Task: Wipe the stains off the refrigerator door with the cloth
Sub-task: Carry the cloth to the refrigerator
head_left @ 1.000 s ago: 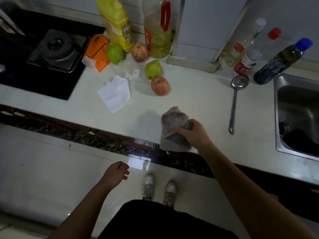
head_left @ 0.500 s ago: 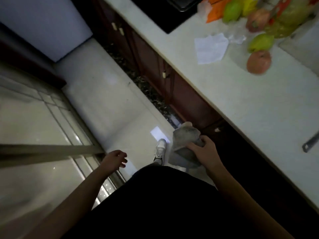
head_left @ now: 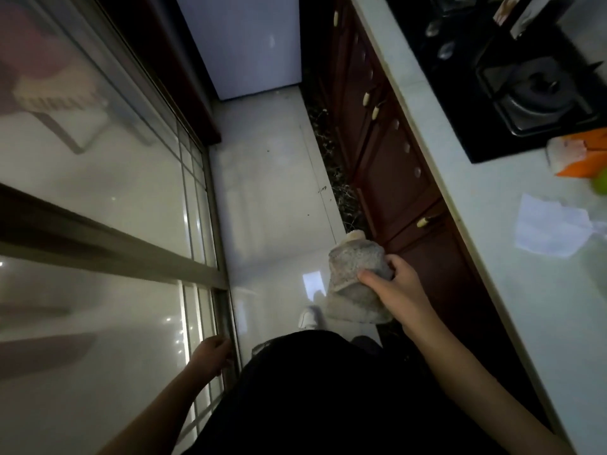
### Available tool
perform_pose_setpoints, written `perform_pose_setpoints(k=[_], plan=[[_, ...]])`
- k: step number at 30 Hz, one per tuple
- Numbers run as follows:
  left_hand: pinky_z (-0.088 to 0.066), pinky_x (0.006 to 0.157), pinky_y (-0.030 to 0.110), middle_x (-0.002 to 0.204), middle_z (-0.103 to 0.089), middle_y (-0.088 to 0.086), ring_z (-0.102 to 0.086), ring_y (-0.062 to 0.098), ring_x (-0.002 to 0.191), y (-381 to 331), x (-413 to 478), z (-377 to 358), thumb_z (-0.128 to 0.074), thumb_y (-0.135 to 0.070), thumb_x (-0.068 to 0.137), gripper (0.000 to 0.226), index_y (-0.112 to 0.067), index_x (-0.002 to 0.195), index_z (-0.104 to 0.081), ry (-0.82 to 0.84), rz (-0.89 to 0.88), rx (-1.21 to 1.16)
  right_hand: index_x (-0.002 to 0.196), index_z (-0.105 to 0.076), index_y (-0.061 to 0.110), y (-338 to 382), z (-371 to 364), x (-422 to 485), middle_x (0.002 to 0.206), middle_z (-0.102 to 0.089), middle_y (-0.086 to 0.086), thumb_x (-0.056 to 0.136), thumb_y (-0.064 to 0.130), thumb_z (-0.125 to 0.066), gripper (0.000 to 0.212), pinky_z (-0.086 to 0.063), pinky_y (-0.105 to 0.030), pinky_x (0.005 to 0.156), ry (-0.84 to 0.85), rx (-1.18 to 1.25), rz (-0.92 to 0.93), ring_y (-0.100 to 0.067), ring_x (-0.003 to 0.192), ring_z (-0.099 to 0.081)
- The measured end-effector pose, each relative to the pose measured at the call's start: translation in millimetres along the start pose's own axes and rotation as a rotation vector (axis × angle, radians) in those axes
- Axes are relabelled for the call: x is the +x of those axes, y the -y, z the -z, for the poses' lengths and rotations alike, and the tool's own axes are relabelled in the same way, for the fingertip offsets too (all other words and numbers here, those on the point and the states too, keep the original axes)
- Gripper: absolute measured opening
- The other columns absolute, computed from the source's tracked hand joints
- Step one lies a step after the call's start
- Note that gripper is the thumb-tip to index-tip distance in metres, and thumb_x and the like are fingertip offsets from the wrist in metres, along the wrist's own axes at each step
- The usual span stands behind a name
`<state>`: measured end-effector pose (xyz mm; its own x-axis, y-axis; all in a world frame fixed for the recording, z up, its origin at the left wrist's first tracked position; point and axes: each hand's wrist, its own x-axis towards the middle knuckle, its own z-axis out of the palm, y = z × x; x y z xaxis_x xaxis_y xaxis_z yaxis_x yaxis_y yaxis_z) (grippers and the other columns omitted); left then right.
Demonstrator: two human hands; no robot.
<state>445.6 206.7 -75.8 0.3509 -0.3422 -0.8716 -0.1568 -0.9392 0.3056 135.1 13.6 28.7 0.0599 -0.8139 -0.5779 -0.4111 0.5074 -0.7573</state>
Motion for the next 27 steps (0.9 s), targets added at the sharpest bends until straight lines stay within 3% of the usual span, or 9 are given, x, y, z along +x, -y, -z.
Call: perform_pose_setpoints(k=[4, 8, 11, 16, 19, 22, 27], plan=[[-0.042, 0.039, 0.016, 0.075, -0.064, 0.018, -0.057, 0.024, 0.059, -81.7, 16.8, 21.7, -0.052, -0.006, 0.098, 0.022, -0.003, 0.078, -0.061, -0.015, -0.129, 0.003, 0.107, -0.067, 0.016, 36.9, -6.7, 30.7, 0.101, -0.072, 0.001, 0.084, 0.026, -0.081, 0.029, -0.056, -0.028, 0.074, -0.018, 0.052, -0.005, -0.013, 0.091, -0.070], [-0.050, 0.054, 0.022, 0.080, -0.067, 0.015, -0.061, 0.023, 0.062, -167.0, 45.4, 42.5, -0.052, -0.007, 0.098, 0.017, -0.006, 0.086, -0.064, -0.004, -0.294, -0.056, 0.105, -0.067, 0.013, 66.0, -11.7, 75.8, 0.100, -0.073, -0.003, 0.085, 0.022, -0.080, 0.026, -0.053, -0.027, 0.070, -0.011, 0.055, -0.027, -0.016, 0.091, -0.070], [-0.047, 0.053, 0.020, 0.081, -0.068, 0.012, -0.062, 0.022, 0.063, -208.3, 70.8, 59.0, -0.052, -0.010, 0.098, 0.016, -0.004, 0.092, -0.066, -0.022, -0.317, -0.074, 0.104, -0.067, 0.012, 90.7, -17.7, 119.2, 0.098, -0.072, -0.003, 0.086, 0.022, -0.079, 0.024, -0.051, -0.024, 0.064, 0.028, 0.048, -0.031, -0.015, 0.088, -0.070], [-0.051, 0.065, 0.033, 0.074, -0.064, 0.014, -0.060, 0.027, 0.064, -230.7, 110.4, 91.8, -0.053, -0.008, 0.099, 0.020, -0.005, 0.081, -0.062, -0.040, -0.177, -0.116, 0.095, -0.064, 0.012, 148.7, -36.7, 209.9, 0.089, -0.069, -0.002, 0.087, 0.018, -0.079, 0.018, -0.050, -0.021, 0.059, 0.100, 0.010, 0.010, -0.013, 0.078, -0.066], [-0.041, 0.038, 0.016, 0.070, -0.054, 0.014, -0.054, 0.010, 0.044, -239.0, 110.5, 106.1, -0.046, -0.005, 0.101, 0.019, 0.000, 0.085, -0.055, -0.095, -0.051, -0.189, 0.093, -0.066, 0.017, 197.3, -51.2, 260.7, 0.092, -0.071, -0.001, 0.084, 0.023, -0.080, 0.017, -0.051, -0.028, 0.067, 0.173, -0.062, 0.053, -0.012, 0.081, -0.067], [-0.031, 0.031, 0.011, 0.066, -0.048, 0.011, -0.045, 0.007, 0.035, -244.2, 117.6, 117.5, -0.040, 0.000, 0.102, 0.026, -0.003, 0.079, -0.050, -0.165, 0.014, -0.286, 0.099, -0.068, 0.015, 248.8, -69.2, 305.6, 0.097, -0.074, -0.004, 0.084, 0.025, -0.080, 0.021, -0.057, -0.035, 0.079, 0.268, -0.113, 0.073, -0.019, 0.089, -0.070], [-0.031, 0.044, 0.014, 0.068, -0.053, 0.017, -0.050, 0.019, 0.056, -240.2, 136.2, 142.3, -0.046, -0.004, 0.099, 0.030, -0.006, 0.071, -0.057, -0.220, 0.172, -0.380, 0.104, -0.067, 0.015, 323.0, -104.8, 364.7, 0.099, -0.072, -0.004, 0.089, 0.022, -0.077, 0.020, -0.053, -0.028, 0.066, 0.399, -0.131, 0.099, -0.015, 0.086, -0.069]])
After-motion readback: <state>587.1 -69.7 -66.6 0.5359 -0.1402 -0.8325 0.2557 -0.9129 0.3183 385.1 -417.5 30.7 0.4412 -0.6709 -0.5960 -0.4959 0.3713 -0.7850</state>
